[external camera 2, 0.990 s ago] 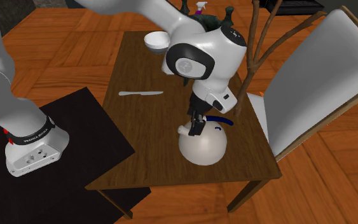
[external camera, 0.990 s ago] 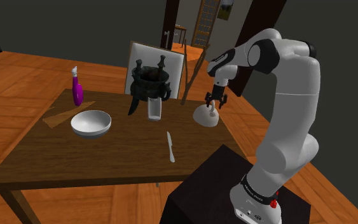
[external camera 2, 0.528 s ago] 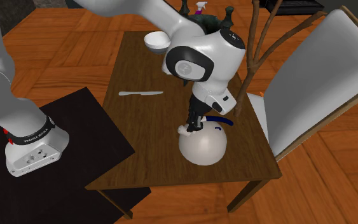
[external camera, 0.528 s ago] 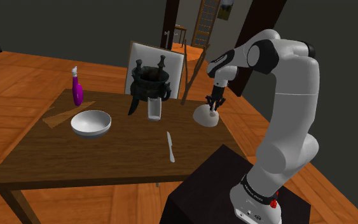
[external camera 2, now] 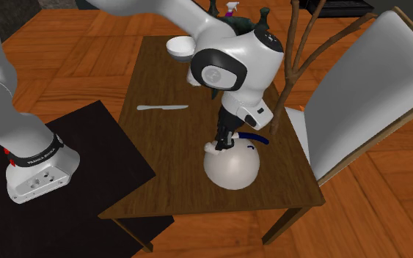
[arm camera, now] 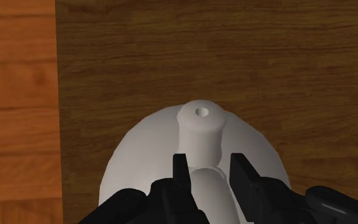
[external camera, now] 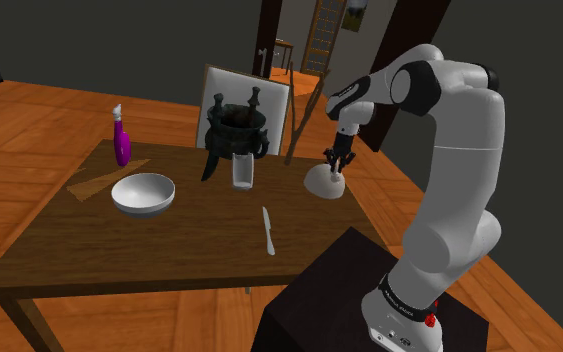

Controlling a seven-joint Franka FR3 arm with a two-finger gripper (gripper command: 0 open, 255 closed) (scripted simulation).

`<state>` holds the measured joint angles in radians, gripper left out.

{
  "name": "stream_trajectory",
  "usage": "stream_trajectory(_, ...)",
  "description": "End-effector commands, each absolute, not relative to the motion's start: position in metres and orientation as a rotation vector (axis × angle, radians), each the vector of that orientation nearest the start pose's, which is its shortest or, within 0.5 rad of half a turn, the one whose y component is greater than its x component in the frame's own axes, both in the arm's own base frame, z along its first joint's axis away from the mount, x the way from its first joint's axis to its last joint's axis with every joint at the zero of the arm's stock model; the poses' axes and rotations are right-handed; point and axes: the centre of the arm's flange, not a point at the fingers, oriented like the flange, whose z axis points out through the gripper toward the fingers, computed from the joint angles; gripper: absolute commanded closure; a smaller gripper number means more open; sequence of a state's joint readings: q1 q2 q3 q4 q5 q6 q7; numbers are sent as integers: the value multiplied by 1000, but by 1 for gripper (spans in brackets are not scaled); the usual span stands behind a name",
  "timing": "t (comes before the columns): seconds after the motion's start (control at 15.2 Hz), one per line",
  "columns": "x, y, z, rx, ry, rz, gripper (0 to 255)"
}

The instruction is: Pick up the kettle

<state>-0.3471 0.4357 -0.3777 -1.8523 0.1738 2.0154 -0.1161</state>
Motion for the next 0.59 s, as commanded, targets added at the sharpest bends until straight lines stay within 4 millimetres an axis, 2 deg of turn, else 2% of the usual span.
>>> stream_trajectory(0.0, 472, -388, 295, -2860, 1026, 335, 255)
stream_trajectory(0.53, 472, -388, 338, -2860, 1026, 335, 255)
